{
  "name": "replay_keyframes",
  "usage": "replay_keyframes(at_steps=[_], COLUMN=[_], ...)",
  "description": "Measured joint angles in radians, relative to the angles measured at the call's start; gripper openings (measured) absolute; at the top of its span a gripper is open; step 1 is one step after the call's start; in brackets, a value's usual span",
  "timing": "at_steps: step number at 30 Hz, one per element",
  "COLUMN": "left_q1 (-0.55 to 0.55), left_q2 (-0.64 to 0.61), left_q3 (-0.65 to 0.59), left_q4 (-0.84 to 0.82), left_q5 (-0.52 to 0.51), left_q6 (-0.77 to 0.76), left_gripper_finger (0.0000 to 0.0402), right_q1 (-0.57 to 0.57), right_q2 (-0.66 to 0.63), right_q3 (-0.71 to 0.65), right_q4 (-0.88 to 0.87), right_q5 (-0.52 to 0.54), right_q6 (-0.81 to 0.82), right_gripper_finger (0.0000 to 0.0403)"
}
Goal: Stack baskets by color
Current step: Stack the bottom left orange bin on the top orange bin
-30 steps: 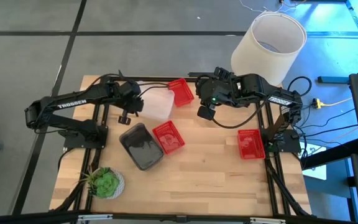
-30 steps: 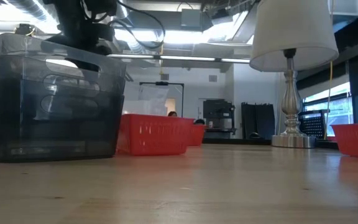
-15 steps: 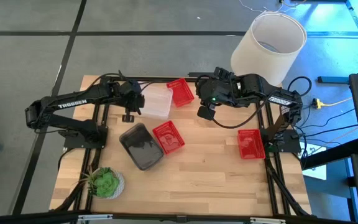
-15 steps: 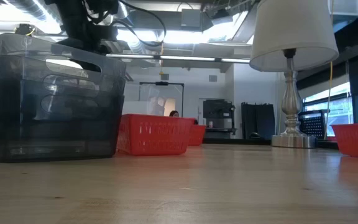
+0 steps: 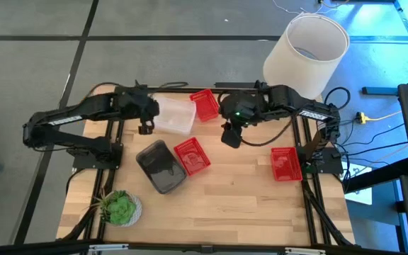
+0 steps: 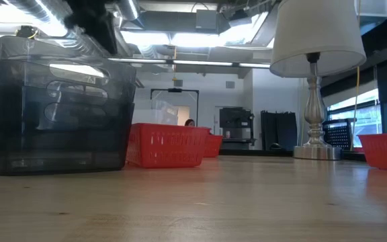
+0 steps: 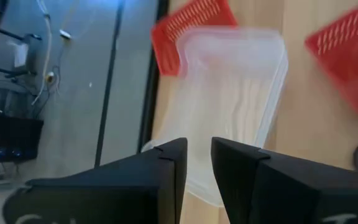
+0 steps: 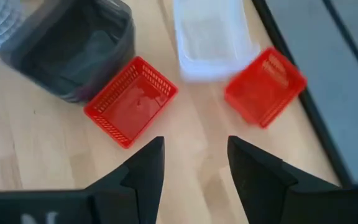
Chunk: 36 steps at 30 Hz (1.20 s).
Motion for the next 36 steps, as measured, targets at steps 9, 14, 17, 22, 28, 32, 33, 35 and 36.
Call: replay_keyframes(at_steps=[9,14,17,22,28,32,33,35,36], left_q1=[-0.069,-0.099,-0.12,-0.142,-0.158,-0.164,-0.166,-0.169,-0.17], left_q2=[-0.143,-0.213,-0.244,-0.272,-0.279,-0.279,-0.279,-0.278,-0.278], left_q3=[0.053,0.053,0.053,0.053,0.053,0.053,0.053,0.053,0.053], left_q4=[-0.007,-0.007,-0.008,-0.007,-0.007,-0.007,-0.007,-0.007,-0.007], left_q5=[0.001,0.015,0.025,0.166,0.232,0.236,0.238,0.239,0.239], left_q6=[-0.064,-0.097,-0.1,-0.112,-0.142,-0.142,-0.142,-0.142,-0.142], left_gripper_finger=[0.0067,0.0067,0.0067,0.0067,0.0067,0.0067,0.0067,0.0067,0.0067], right_q1=[-0.001,-0.005,-0.016,-0.036,-0.064,-0.076,-0.078,-0.085,-0.089], right_q2=[0.145,0.247,0.297,0.387,0.483,0.536,0.548,0.569,0.576], right_q3=[0.0,0.0,0.0,0.0,0.0,0.0,0.0,0.0,0.0], right_q4=[-0.021,-0.017,0.012,0.032,0.054,0.078,0.08,0.098,0.111], right_q5=[-0.099,-0.123,-0.169,-0.185,-0.239,-0.26,-0.271,-0.317,-0.335], right_q6=[0.348,0.409,0.417,0.451,0.459,0.449,0.441,0.421,0.41], right_gripper_finger=[0.0175,0.0175,0.0175,0.0175,0.0175,0.0175,0.0175,0.0175,0.0175])
